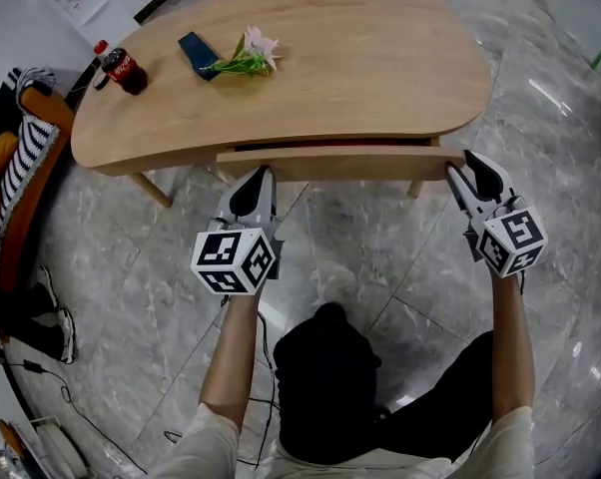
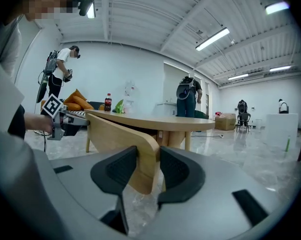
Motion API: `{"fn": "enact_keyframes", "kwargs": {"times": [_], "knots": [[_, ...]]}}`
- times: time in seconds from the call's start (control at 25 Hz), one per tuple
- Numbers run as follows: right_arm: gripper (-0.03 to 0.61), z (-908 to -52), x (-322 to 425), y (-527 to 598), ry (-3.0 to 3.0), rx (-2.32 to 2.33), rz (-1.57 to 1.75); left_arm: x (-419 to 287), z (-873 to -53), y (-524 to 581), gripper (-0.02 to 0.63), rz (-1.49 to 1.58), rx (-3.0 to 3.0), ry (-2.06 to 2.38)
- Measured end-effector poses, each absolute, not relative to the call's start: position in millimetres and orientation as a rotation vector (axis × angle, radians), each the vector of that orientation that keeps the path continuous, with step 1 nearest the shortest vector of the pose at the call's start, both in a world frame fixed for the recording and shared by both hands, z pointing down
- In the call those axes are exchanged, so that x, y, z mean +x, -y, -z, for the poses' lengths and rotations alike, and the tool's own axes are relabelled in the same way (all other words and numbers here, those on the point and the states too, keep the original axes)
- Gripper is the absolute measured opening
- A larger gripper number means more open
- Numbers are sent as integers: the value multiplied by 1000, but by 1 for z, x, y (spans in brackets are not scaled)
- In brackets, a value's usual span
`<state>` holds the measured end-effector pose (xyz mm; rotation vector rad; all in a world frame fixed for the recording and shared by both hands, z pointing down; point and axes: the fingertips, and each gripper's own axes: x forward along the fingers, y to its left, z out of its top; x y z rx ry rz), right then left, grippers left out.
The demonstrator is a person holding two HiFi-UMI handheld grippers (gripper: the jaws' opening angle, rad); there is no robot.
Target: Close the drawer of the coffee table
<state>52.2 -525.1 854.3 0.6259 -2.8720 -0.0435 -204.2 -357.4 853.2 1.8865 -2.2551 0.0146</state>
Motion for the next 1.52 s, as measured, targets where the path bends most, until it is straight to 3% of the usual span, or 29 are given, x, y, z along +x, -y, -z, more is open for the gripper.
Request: {"fn": "enact_keyframes", "kwargs": {"times": [1.16, 1.4, 1.48, 1.52], "knots": [[156, -855, 24, 572, 2865, 758, -18, -233, -854, 402, 9, 71, 1844, 2275], [153, -849, 29, 576, 2865, 868, -154, -222, -845, 400, 9, 10, 1838, 2256], [109, -847, 35, 578, 2849, 896, -226, -214, -838, 393, 9, -47, 1831, 2234], [20, -848, 40, 574, 2832, 897, -258, -210, -835, 385, 9, -82, 1818, 2222]]}}
